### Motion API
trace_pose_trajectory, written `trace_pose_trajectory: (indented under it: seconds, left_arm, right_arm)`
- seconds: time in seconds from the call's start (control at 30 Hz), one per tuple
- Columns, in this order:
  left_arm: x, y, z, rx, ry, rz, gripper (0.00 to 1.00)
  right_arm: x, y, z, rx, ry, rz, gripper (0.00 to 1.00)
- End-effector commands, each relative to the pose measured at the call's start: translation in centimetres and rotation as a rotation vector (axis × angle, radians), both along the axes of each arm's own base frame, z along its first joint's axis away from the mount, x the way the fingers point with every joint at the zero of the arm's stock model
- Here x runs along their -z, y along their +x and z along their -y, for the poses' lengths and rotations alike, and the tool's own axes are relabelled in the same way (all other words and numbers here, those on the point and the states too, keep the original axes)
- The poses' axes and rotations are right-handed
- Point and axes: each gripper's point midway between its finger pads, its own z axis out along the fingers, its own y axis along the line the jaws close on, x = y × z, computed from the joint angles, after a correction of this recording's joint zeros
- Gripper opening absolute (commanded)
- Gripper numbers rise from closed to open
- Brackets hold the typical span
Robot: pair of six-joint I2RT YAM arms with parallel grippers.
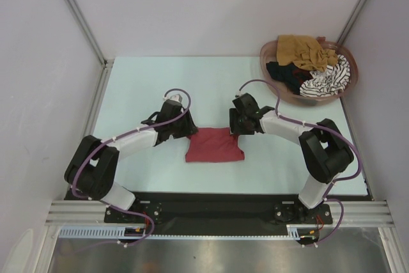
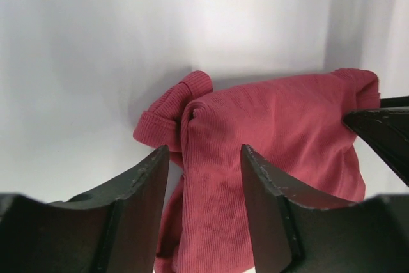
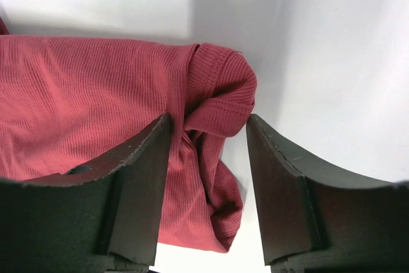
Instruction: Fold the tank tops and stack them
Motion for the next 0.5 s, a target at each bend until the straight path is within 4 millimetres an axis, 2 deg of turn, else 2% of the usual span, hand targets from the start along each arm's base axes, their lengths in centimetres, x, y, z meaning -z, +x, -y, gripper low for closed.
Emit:
trace_pose_trajectory:
  seconds: [0.0, 0.2, 0.27, 0.4, 0.47]
  left_arm:
    - [-0.1, 0.8, 0.6, 0.012, 0.017, 0.007, 0.52]
    - [0.8, 0.9, 0.8, 0.015, 0.045, -0.016, 0.49]
    - [1.1, 0.9, 1.0, 0.02, 0.048, -0.02, 0.47]
    - [1.5, 0.8, 1.3, 0.03, 0.055, -0.031, 0.45]
    - [1.7, 1.0, 0.8, 0.011, 0.083, -0.033, 0.43]
  right_arm:
    - [-1.9, 0.8, -0.7, -0.002, 0.014, 0.04, 0.54]
    - [-0.4, 0.6, -0.9, -0.021, -0.016, 0.013, 0.53]
    - [0.2, 0.5, -1.2, -0.027, -0.012, -0.002, 0.49]
    - [0.6, 0.5, -1.7, -0.04, 0.009, -0.016, 0.36]
    - [0.7, 0.4, -2.1, -0.052, 0.02, -0.022, 0.22]
